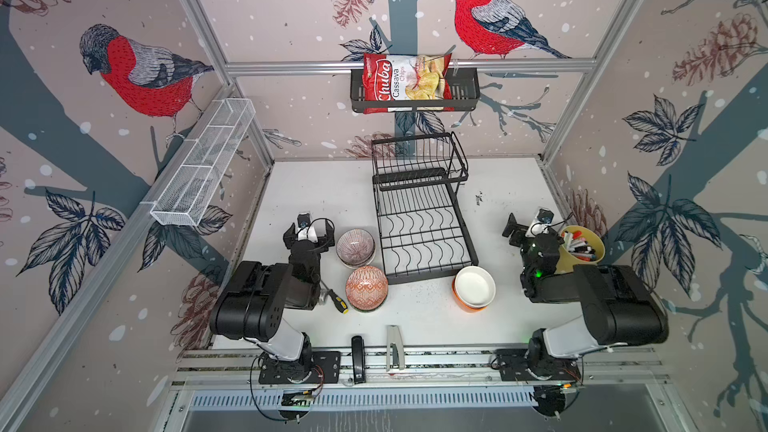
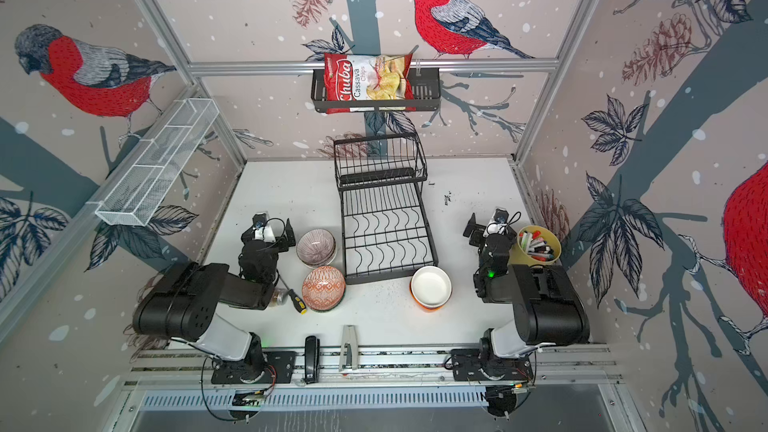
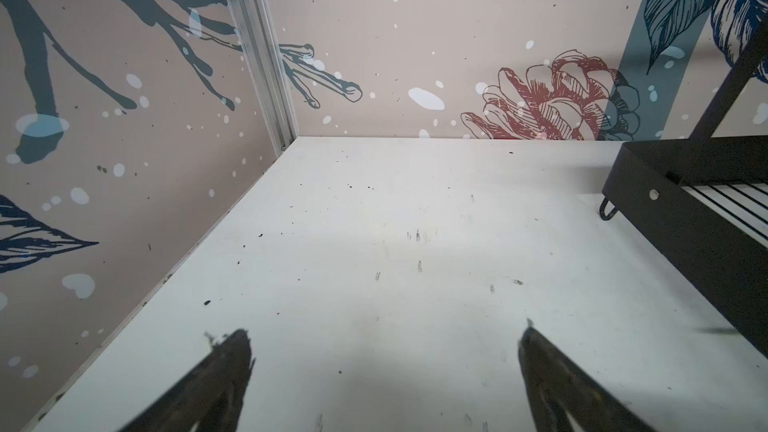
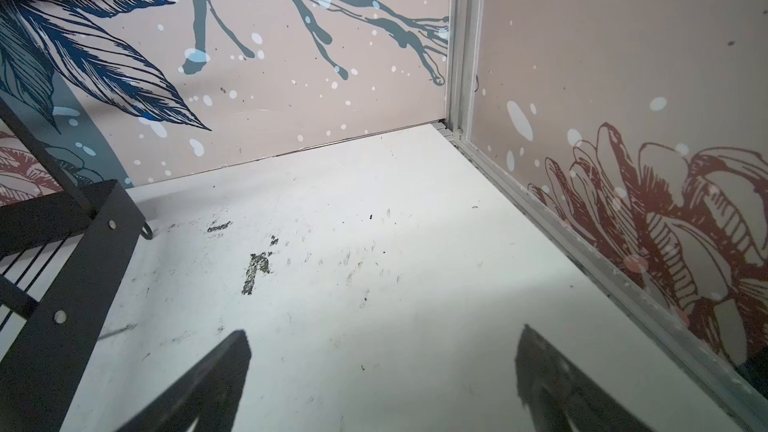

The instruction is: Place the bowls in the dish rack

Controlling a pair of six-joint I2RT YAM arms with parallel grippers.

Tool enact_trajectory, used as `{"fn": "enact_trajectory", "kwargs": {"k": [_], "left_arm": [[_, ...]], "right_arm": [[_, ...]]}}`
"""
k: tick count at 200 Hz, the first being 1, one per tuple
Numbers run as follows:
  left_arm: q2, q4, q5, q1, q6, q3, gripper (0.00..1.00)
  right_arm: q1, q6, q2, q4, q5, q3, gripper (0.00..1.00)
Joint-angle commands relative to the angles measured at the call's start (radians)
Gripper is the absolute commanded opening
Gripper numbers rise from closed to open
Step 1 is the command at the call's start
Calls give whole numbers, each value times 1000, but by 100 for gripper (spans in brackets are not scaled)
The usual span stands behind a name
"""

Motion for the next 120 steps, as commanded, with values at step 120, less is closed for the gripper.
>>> {"fn": "enact_trajectory", "kwargs": {"k": [120], "left_arm": [[-4,5,58,28,-17,23,99]], "right_arm": [[1,4,-1,2,0,3,99]]}}
